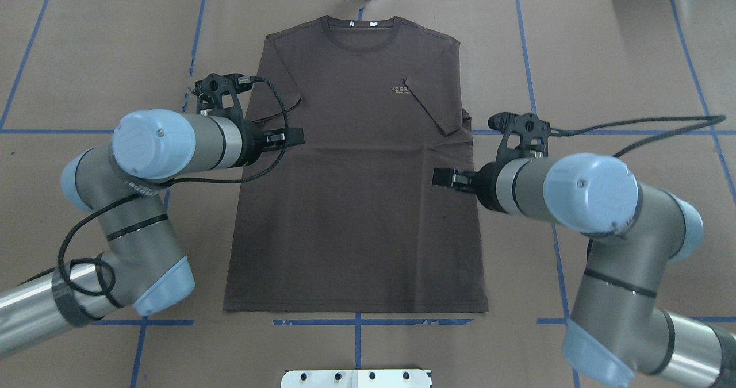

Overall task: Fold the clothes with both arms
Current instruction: 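Move both grippers down to the shirt hem corners nearest the robot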

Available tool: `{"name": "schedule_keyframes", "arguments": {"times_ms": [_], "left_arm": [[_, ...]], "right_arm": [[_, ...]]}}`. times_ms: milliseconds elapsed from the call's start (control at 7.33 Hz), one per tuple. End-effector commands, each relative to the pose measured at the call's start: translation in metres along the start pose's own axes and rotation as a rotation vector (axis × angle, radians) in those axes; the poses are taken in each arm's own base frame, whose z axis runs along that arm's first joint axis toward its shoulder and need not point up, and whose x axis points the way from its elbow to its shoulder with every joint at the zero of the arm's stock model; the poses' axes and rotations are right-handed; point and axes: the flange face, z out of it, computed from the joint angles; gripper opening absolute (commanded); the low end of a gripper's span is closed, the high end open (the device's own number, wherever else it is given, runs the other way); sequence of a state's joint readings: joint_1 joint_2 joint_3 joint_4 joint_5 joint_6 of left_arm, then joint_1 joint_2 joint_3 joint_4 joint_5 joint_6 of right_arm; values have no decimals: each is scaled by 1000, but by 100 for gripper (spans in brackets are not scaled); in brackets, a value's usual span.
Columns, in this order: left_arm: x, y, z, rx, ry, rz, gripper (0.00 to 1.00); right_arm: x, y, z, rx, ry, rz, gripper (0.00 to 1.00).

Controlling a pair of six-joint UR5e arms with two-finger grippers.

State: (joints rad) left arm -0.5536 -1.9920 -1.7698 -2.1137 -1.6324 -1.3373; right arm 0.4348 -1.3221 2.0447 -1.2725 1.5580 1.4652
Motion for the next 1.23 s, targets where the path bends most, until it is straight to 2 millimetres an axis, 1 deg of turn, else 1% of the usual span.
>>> {"name": "schedule_keyframes", "arguments": {"times_ms": [0, 136, 273, 409, 545, 818, 1091], "left_arm": [[-32, 77, -31, -101, -5, -40, 100], [-43, 109, -29, -141, -29, -51, 94], [-56, 139, -26, -182, -62, -93, 78], [-68, 163, -28, -221, -97, -109, 68], [-72, 178, -30, -244, -128, -117, 68], [-75, 184, -28, -254, -183, -110, 68], [-70, 191, -38, -269, -196, -107, 68]], "right_arm": [[-4, 64, -12, -17, 39, 29, 99], [-5, 68, -12, -22, 37, 26, 100], [-5, 68, -12, -22, 37, 26, 100], [-5, 68, -12, -22, 37, 26, 100], [-5, 67, -12, -21, 37, 27, 100], [-4, 67, -12, -21, 37, 27, 100], [-4, 67, -11, -21, 40, 27, 100]]}}
